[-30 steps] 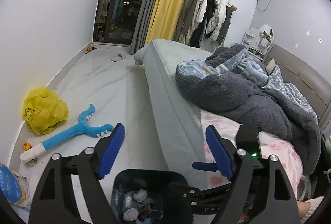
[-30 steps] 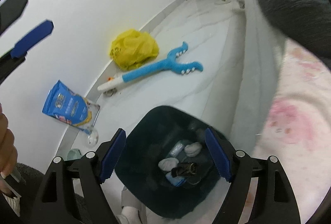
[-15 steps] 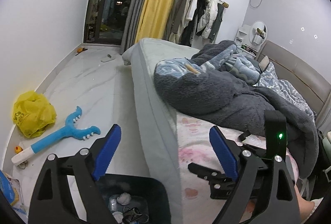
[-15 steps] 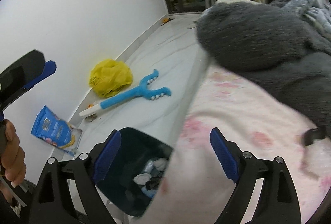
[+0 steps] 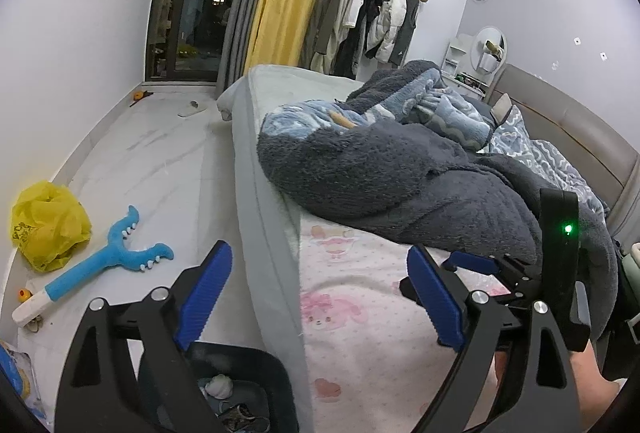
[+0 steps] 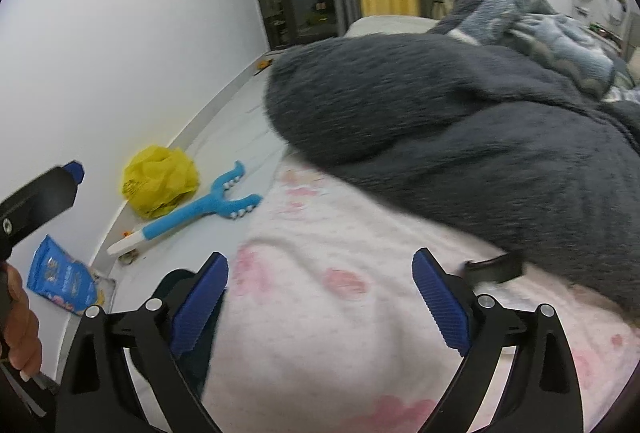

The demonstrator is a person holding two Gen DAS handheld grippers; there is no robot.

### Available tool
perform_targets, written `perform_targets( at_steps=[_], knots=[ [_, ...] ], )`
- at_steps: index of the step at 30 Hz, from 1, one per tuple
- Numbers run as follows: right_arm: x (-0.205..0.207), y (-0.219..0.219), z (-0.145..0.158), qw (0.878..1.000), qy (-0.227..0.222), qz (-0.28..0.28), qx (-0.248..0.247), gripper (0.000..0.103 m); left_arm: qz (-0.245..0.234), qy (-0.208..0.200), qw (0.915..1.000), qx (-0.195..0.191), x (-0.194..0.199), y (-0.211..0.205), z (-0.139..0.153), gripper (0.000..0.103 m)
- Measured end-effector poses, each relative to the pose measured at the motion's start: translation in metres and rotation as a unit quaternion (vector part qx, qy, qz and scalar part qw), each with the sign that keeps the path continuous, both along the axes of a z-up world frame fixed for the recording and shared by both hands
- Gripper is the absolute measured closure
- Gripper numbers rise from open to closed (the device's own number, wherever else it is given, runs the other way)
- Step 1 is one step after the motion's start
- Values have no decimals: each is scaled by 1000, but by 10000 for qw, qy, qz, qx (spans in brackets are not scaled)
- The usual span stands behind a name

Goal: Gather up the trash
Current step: 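Move both tools back to the bed toward the bubble wrap and clip, then grasp the bubble-wrap roll with the right tool while the left tool grasps the black curved clip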

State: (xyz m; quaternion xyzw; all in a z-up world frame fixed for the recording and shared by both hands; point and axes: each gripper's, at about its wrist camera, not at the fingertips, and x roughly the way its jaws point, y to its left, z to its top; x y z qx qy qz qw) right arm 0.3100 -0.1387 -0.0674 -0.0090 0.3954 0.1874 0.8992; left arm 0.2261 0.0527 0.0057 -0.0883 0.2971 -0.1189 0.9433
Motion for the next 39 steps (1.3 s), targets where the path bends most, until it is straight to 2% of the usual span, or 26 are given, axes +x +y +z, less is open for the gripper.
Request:
perform_targets(
  at_steps=[8, 13, 20, 28, 29, 32, 36, 39],
  knots=[
    [6, -40, 1, 9985, 7, -552, -39, 7, -118, 49, 9999, 25, 6, -22, -3, 12],
    [4, -63, -8, 9967, 143, -780, -149, 7, -192, 79, 9998, 21, 9, -34, -4, 11],
    [2, -83, -17, 9955, 230, -901, -203, 7, -273, 63, 9996, -26, 13, -53, -2, 11],
    [6, -102, -32, 9949, 529, -849, 113, 7, -399, 155, 9991, 3, 18, -76, -9, 10],
    [6, -103, -32, 9951, 536, -822, 138, 9, -413, 166, 9990, 7, 18, -80, -10, 10],
    [7, -106, -37, 9945, 649, -788, 214, 24, -450, 190, 9988, 24, 20, -88, -12, 10],
    [7, -113, -39, 9942, 707, -745, 331, 37, -504, 233, 9984, 35, 23, -99, -15, 10],
    [5, -120, -35, 9940, 675, -742, 433, 39, -548, 257, 9982, 37, 24, -108, -17, 10]
  ],
)
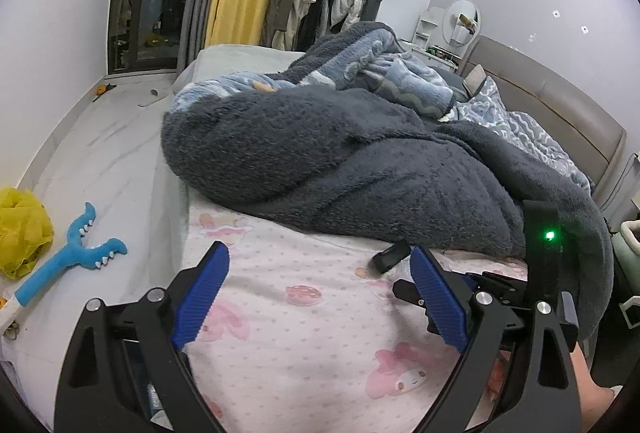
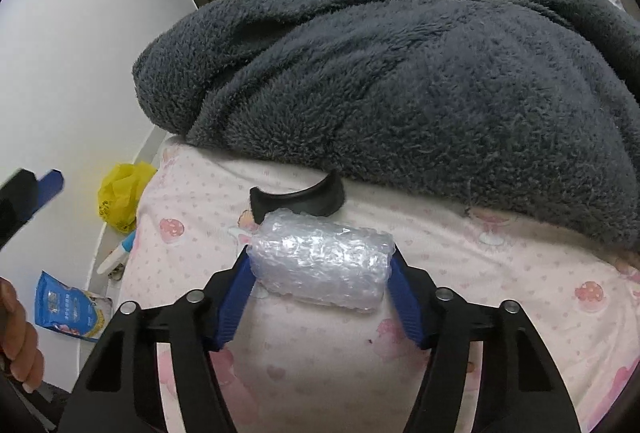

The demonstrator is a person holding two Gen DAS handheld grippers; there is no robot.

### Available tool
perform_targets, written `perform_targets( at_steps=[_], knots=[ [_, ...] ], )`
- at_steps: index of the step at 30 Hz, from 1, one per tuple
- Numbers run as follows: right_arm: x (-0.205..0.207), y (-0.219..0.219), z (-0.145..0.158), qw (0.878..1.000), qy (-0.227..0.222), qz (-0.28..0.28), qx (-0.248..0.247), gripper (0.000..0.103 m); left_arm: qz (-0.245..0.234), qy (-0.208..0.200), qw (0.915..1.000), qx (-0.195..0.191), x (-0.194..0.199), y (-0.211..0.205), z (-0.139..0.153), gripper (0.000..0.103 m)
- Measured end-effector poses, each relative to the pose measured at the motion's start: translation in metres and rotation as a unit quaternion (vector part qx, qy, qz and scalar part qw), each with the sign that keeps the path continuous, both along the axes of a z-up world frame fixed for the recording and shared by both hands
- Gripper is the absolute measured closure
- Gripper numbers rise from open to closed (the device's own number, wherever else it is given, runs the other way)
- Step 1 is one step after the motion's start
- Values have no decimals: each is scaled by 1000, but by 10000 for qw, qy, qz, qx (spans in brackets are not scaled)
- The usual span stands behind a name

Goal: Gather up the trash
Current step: 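Grasp the bubble-wrap roll with the right tool while the left tool grasps the black curved clip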

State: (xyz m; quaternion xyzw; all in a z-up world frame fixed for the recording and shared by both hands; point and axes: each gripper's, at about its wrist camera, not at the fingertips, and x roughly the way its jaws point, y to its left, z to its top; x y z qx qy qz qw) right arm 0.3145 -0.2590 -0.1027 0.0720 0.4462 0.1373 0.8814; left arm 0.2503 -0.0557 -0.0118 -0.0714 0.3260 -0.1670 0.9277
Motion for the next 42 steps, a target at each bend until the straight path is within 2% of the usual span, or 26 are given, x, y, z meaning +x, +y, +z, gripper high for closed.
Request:
perform_targets(
  at_steps=[5, 9, 17, 20, 27, 37, 42],
  knots=[
    [-6, -11, 6, 9999, -92, 36, 40, 39, -66, 41, 10000, 0, 2, -17, -3, 9],
    [-13, -23, 17, 9992, -337, 76, -201, 39, -92, 111, 9999, 45, 6, -34, -7, 9],
    [-19, -61, 29, 9975, -570, -83, -418, 39, -108, 429, 9990, 101, 16, -72, -26, 10],
    [-21, -76, 29, 9976, -573, -140, -360, 39, -89, 586, 9982, 111, 20, -86, -35, 10],
    [-25, -111, 32, 9978, -621, -209, -71, 39, 202, 829, 9962, 187, 30, -107, -52, 10],
    [-24, -125, 32, 9983, -578, 48, 25, 39, 725, 1074, 9904, 475, 50, -121, -73, 12],
    [-24, -128, 34, 9973, -681, 265, -3, 39, 854, 1081, 9897, 384, 61, -125, -73, 15]
  ],
)
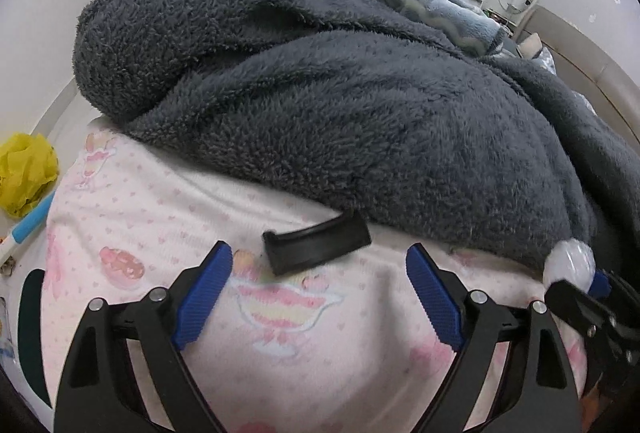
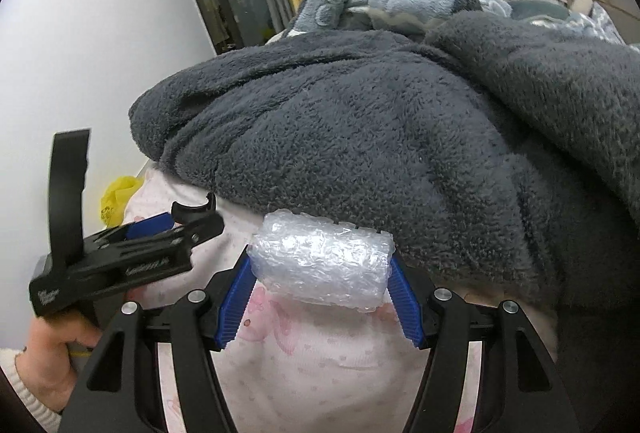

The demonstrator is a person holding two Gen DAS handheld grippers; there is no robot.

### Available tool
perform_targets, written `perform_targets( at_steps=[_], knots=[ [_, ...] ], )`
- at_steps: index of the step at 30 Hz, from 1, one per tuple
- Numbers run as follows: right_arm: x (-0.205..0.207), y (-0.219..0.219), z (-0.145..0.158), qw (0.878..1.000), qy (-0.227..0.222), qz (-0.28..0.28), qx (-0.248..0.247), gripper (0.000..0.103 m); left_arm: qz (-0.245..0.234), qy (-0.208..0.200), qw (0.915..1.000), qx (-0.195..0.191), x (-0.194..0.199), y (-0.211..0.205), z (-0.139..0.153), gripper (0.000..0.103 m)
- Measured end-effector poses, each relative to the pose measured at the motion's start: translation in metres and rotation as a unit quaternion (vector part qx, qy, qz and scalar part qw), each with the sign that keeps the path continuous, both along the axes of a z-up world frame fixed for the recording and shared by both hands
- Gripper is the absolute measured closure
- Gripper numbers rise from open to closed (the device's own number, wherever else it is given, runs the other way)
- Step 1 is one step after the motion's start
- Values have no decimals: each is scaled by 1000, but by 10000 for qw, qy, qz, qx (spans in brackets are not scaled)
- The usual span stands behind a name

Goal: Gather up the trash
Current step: 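Grasp the bubble-wrap roll with the right tool while the left tool grasps the black curved clip, then carry the bubble wrap and black clip over the wastebasket with both tools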

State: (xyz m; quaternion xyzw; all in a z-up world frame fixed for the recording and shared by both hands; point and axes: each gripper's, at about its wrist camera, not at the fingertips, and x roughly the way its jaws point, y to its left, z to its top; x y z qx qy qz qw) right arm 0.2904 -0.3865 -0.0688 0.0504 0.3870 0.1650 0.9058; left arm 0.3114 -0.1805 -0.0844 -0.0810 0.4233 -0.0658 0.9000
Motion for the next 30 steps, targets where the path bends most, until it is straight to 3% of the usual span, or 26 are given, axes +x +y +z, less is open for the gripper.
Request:
perform_targets(
  at_steps=[7, 15, 30],
  knots=[
    [3, -3, 2, 9999, 0, 150, 79, 39, 167, 40, 9999, -9, 10, -4, -6, 26],
    [3, -4, 0, 9998, 88, 160, 56, 39, 243, 78, 9996, -123, 13, 3, -8, 54],
    [-14, 15, 19, 9991, -35, -88, 416, 39, -451, -71, 9988, -185, -24, 12, 10, 57]
  ],
)
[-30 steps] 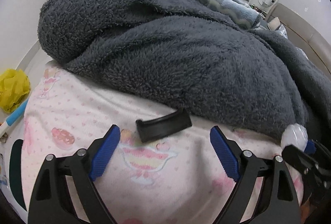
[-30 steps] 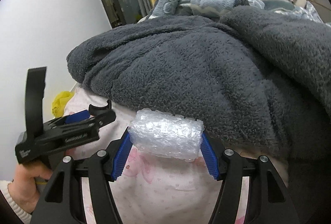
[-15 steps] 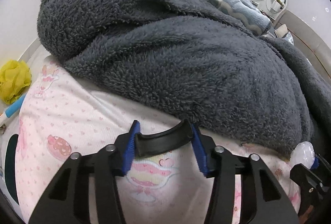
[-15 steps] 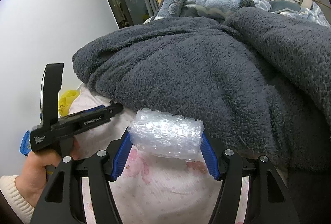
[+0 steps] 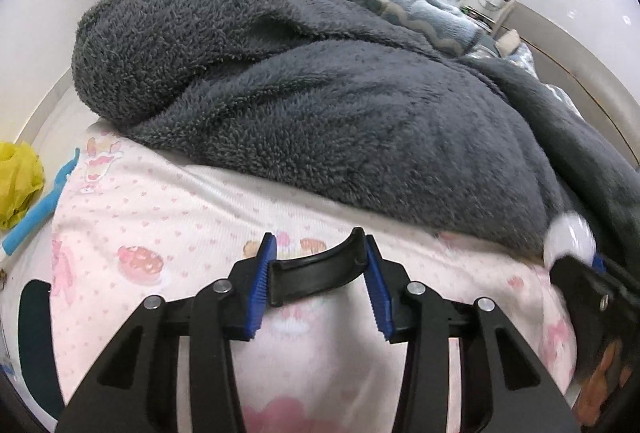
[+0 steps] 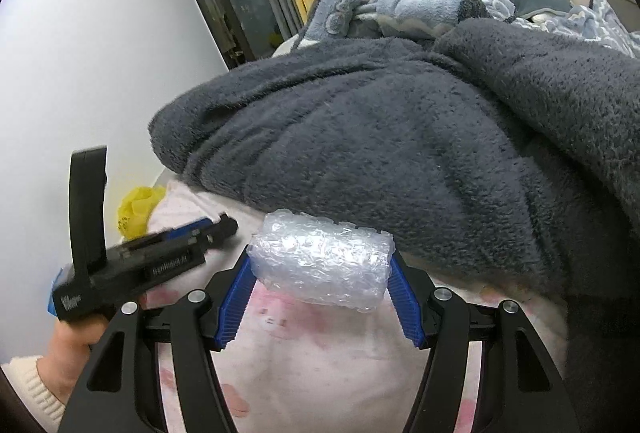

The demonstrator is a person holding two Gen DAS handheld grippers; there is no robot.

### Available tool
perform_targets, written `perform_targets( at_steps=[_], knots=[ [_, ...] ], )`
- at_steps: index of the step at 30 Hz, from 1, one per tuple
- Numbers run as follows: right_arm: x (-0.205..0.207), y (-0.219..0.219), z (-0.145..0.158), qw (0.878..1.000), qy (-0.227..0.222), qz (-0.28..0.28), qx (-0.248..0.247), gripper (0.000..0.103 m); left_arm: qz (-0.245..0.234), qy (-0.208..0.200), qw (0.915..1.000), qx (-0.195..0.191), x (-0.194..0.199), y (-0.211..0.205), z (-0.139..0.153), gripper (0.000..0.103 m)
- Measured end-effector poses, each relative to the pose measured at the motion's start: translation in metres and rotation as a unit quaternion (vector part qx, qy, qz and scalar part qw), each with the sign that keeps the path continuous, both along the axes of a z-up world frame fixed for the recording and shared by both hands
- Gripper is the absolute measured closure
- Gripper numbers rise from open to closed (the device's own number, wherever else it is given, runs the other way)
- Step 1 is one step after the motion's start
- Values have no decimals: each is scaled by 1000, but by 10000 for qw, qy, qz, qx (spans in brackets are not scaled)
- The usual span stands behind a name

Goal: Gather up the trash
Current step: 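Carry the bubble wrap and black clip over the wastebasket with both tools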

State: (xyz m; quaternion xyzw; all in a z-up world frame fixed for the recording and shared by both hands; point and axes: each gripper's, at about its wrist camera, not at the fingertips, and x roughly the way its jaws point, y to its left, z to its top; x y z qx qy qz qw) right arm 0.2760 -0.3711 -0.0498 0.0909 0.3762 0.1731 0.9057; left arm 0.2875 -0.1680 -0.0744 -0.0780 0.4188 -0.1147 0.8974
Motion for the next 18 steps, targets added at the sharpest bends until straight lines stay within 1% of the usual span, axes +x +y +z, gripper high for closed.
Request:
perform_targets(
  at_steps=[4, 8, 13, 18],
  knots=[
    [-8, 12, 9, 9998, -174, -107, 51, 39, -331, -91, 9994, 32, -18, 6, 9, 57],
    [-16, 23, 17, 9991, -326, -257, 75, 39, -536, -167, 9984, 65, -30, 15, 16, 57],
    [-28, 37, 28, 9970, -572, -520, 9, 39, -713, -149, 9973, 14, -44, 31, 20, 57],
    [-38, 54, 36, 9947, -777, -658, -148, 39, -837, -233, 9961, 162, -58, 48, 25, 57]
  ],
)
